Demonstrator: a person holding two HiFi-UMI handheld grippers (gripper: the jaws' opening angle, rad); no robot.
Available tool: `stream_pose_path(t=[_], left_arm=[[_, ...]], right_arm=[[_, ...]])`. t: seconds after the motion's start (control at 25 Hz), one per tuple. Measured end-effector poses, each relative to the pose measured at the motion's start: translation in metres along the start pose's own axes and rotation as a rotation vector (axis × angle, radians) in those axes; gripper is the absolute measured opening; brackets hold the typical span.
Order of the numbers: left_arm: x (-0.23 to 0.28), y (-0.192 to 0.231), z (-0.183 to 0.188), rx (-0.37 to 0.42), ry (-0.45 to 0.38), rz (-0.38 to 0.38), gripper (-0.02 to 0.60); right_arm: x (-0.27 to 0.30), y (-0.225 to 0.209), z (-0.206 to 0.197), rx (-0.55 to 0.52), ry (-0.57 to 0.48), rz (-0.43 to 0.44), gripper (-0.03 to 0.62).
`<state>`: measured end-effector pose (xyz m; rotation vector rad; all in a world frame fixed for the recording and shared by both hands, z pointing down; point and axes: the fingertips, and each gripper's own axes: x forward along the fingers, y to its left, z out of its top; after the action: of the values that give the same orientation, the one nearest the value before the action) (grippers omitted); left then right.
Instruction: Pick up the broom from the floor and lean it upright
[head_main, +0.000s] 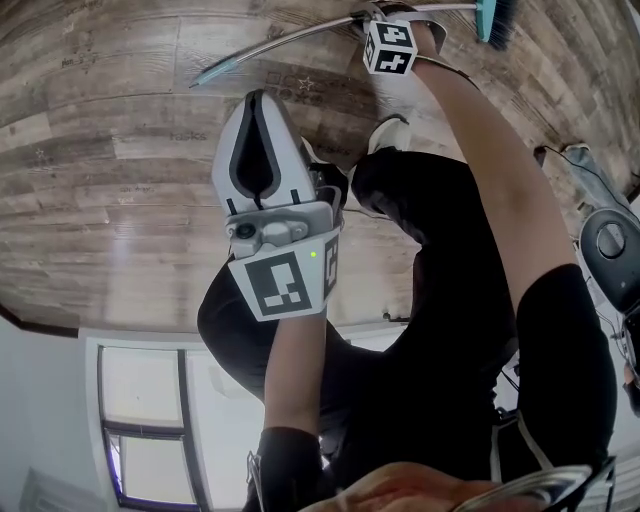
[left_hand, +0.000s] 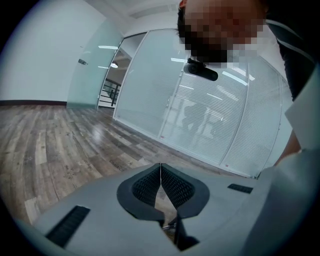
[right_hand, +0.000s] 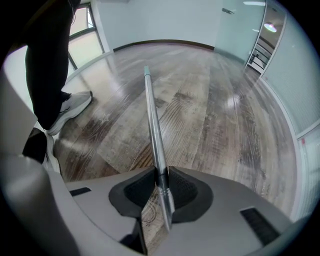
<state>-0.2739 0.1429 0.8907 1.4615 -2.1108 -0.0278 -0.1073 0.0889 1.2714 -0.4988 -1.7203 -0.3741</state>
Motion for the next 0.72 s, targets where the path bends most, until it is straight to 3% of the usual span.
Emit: stream_pose_path(t=[0.2,0.44,0.6,0.72], left_arm=[[-0.022,-0.016,0.004,0.0,0.04,-0.018,0.02],[-0.042,-0.008,0.049,0.008,0.015,0.032,0.02],[-0.053,-0.031,0.08,0.14,0.03,-0.017,0.02],[-0.066,-0.052,0.099,0.17,0.065,-0.052,0.02]], right_arm=[[-0.047,-0.008,0.022,0.052,-0.069,-0.049,0.081],[-0.141,-0.006,0.039,0.204,-0.156,-0.123,0.077],[-0.196,-0.001,0.033,0.29,-0.188,-0.151,0.077],[-0.236,0.004,0.028,0.338,-0.2,-0.16,0.077]])
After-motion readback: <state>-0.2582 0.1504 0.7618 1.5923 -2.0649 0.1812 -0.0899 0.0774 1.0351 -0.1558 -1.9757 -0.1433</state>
